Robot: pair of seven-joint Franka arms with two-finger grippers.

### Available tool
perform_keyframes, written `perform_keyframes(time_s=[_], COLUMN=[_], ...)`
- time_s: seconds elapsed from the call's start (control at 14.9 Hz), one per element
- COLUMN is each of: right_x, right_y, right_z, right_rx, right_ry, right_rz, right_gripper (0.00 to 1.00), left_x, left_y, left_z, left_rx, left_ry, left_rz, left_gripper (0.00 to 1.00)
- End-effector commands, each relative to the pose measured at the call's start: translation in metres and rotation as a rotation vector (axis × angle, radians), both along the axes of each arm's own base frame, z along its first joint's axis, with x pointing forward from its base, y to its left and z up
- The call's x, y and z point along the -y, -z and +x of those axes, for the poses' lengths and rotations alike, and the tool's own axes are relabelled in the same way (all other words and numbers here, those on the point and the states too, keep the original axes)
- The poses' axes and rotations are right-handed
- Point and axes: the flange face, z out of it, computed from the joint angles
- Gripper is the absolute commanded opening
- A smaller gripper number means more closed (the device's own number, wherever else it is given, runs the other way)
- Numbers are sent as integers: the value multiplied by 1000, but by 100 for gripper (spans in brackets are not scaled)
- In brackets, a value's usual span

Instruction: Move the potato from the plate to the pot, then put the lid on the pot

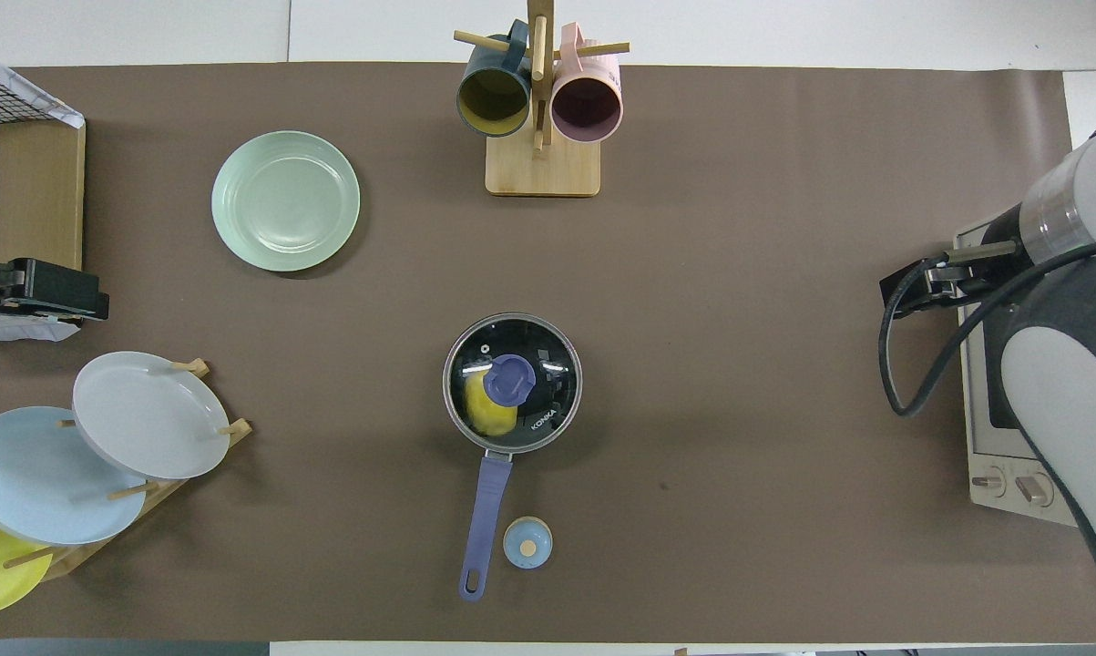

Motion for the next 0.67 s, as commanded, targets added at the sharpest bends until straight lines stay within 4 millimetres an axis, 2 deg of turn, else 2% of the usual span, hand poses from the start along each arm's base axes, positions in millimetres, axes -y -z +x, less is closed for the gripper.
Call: perform_keyframes(time_s=[0.0,0.33,0.4,0.6], right_x=[19,53,42,47], right_y=[0,-1,-4,-7], right_z=[-3,-1,-2,-3], right_rx=[-13,-11,-9,-8], right_ry=[16,66,48,54], right_rz=[26,72,69,71], right_gripper=[100,100,100,100], left_x=[-2,-1,0,-2], left_y=[-3,-3,-3,-2], left_z=[-5,-5,-5,-9], left_rx=[-4,-6,-8,-26], left_ry=[-10,-11,-13,-16], left_rz=[-9,-9,-9,-6], left_gripper=[100,100,100,100])
